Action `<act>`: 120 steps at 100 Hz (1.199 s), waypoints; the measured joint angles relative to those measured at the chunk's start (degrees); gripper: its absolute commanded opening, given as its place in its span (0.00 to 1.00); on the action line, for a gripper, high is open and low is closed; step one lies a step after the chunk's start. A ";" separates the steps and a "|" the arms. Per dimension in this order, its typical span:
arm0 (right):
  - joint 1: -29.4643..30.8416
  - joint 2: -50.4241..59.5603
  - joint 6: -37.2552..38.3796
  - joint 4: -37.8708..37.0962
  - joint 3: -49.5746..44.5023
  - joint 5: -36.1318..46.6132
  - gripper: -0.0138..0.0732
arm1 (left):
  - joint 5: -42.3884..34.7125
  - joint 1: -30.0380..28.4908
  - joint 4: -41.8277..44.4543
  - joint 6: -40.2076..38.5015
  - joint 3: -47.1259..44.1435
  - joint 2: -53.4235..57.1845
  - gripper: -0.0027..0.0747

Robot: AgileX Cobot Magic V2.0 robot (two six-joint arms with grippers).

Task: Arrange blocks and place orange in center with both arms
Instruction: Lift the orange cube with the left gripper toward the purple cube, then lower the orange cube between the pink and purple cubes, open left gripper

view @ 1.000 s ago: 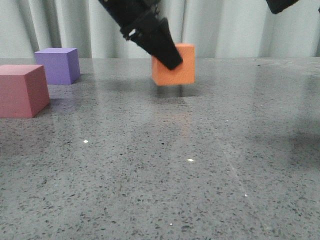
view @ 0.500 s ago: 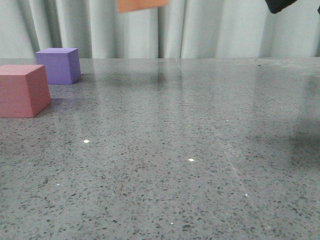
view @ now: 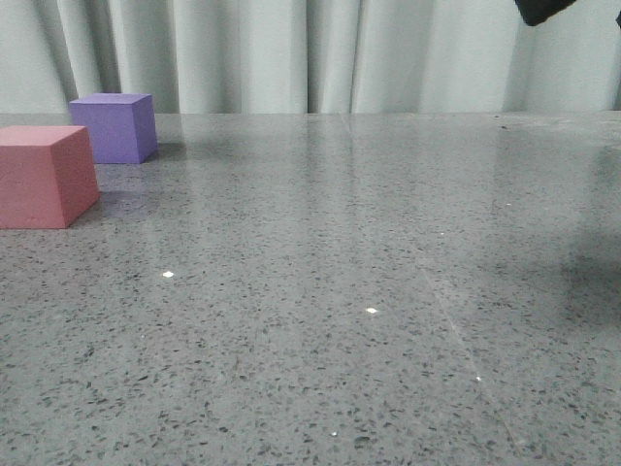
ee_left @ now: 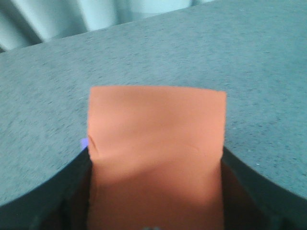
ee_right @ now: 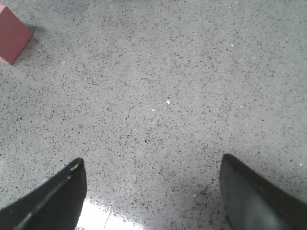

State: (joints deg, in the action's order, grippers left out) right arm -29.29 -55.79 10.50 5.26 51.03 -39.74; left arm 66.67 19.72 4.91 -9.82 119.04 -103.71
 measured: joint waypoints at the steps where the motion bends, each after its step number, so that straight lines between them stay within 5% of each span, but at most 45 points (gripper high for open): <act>1: 0.00 0.00 0.00 0.00 0.00 0.00 0.81 | 0.00 0.00 0.42 -0.28 -0.15 0.16 0.04; 63: 0.00 0.00 0.00 0.00 0.00 0.00 0.81 | -8.41 0.00 9.68 -15.58 -24.62 6.57 0.03; 120: 0.00 0.00 0.00 0.00 0.00 0.00 0.81 | -17.48 -0.13 11.31 -20.82 -36.08 6.57 0.03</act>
State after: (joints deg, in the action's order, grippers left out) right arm -29.29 -55.79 10.50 5.26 51.03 -39.74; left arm 49.18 19.59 16.22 -30.64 82.95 -97.14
